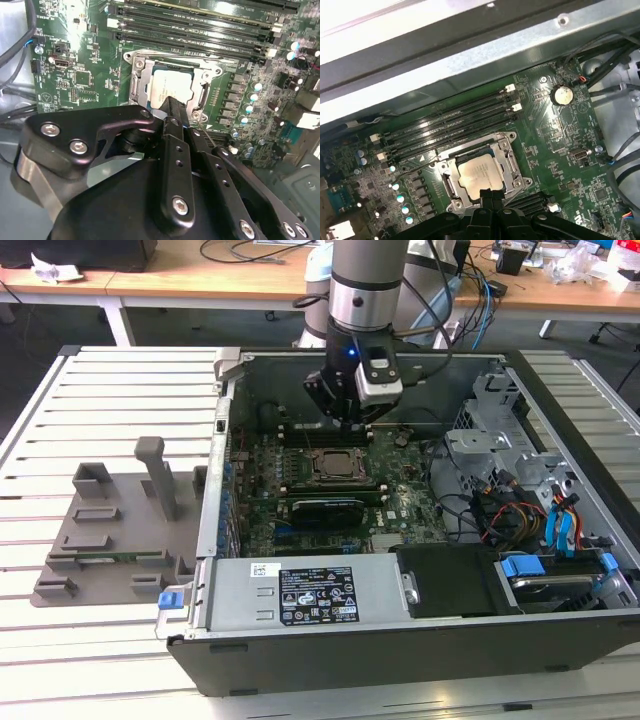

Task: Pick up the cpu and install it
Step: 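Install the first cpu locking lever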

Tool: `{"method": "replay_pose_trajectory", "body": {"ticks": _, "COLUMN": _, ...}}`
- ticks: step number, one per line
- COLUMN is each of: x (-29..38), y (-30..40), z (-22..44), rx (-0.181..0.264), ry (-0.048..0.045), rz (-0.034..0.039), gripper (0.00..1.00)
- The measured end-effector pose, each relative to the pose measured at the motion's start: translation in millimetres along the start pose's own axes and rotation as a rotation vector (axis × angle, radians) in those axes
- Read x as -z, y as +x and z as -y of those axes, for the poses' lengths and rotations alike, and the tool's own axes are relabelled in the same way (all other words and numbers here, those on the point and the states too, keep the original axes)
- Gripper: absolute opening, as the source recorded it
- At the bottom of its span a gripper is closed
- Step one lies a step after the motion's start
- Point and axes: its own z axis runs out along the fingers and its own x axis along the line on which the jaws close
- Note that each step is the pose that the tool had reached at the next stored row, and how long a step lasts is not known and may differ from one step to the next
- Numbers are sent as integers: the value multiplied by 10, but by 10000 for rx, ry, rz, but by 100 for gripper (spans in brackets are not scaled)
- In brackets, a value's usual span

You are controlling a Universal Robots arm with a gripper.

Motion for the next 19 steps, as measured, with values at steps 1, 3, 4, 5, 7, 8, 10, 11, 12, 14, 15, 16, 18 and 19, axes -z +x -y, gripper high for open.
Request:
{"method": "replay_pose_trajectory", "body": {"ticks": 1, "x": 0, "y": 0, "z": 0, "rx": 170, "ry": -2, "rz": 10, "gripper": 11}}
{"method": "replay_pose_trajectory", "body": {"ticks": 3, "x": 0, "y": 0, "z": 0, "rx": 408, "ry": -7, "rz": 23, "gripper": 11}}
{"method": "replay_pose_trajectory", "body": {"ticks": 4, "x": 0, "y": 0, "z": 0, "rx": 510, "ry": -9, "rz": 30, "gripper": 11}}
{"method": "replay_pose_trajectory", "body": {"ticks": 5, "x": 0, "y": 0, "z": 0, "rx": 583, "ry": -11, "rz": 34, "gripper": 11}}
{"method": "replay_pose_trajectory", "body": {"ticks": 7, "x": 1, "y": 0, "z": 0, "rx": 933, "ry": -28, "rz": 50, "gripper": 11}}
{"method": "replay_pose_trajectory", "body": {"ticks": 8, "x": 1, "y": 0, "z": 0, "rx": 989, "ry": -89, "rz": 36, "gripper": 11}}
{"method": "replay_pose_trajectory", "body": {"ticks": 10, "x": 0, "y": 0, "z": 0, "rx": 1061, "ry": -273, "rz": -16, "gripper": 11}}
{"method": "replay_pose_trajectory", "body": {"ticks": 11, "x": 0, "y": 0, "z": 0, "rx": 1141, "ry": -333, "rz": -29, "gripper": 11}}
{"method": "replay_pose_trajectory", "body": {"ticks": 12, "x": 0, "y": 0, "z": -1, "rx": 1449, "ry": -340, "rz": -18, "gripper": 11}}
{"method": "replay_pose_trajectory", "body": {"ticks": 14, "x": 0, "y": 0, "z": 0, "rx": 1931, "ry": -347, "rz": 3, "gripper": 11}}
{"method": "replay_pose_trajectory", "body": {"ticks": 15, "x": 0, "y": 0, "z": 0, "rx": 2182, "ry": -350, "rz": 14, "gripper": 11}}
{"method": "replay_pose_trajectory", "body": {"ticks": 16, "x": 0, "y": 0, "z": 0, "rx": 2733, "ry": -357, "rz": 37, "gripper": 11}}
{"method": "replay_pose_trajectory", "body": {"ticks": 18, "x": 0, "y": 0, "z": 0, "rx": 3261, "ry": -363, "rz": 60, "gripper": 11}}
{"method": "replay_pose_trajectory", "body": {"ticks": 19, "x": 0, "y": 0, "z": 0, "rx": 3450, "ry": -366, "rz": 68, "gripper": 11}}
